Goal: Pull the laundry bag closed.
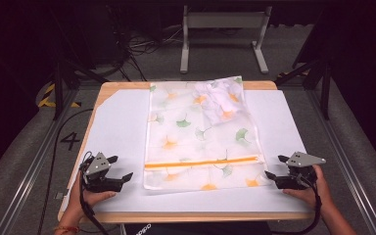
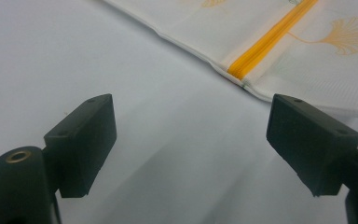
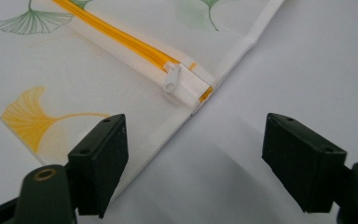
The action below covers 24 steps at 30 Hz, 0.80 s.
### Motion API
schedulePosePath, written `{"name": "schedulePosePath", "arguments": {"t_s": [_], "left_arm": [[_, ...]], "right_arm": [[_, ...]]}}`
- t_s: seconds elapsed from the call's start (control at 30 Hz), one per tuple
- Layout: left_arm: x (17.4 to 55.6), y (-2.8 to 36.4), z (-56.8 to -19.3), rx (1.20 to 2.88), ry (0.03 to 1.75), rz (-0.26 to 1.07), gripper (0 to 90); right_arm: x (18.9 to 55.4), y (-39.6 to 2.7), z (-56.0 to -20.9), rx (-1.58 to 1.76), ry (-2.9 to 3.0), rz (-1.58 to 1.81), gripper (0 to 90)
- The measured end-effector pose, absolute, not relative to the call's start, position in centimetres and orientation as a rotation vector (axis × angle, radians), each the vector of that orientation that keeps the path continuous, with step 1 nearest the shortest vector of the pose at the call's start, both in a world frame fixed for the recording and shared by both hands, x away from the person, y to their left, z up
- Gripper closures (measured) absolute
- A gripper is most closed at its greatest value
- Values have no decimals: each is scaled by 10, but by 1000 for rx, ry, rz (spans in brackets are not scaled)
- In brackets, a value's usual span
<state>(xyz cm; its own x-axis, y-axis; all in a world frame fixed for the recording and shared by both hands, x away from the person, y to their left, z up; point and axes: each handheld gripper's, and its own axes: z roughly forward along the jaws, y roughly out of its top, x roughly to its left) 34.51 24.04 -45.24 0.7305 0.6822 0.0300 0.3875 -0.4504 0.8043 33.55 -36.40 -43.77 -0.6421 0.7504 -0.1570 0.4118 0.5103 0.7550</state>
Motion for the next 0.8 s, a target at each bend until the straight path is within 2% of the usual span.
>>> {"name": "schedulePosePath", "arguments": {"t_s": [0.03, 0.27, 0.8], "left_arm": [[346, 239, -453, 2103, 803, 453, 142], [346, 240, -450, 2080, 806, 447, 128], [342, 243, -449, 2063, 821, 446, 104]], "right_arm": [[335, -364, -438, 958, 2281, 980, 194], [332, -365, -436, 962, 2246, 1010, 153], [337, -361, -434, 964, 2213, 1005, 101]]}}
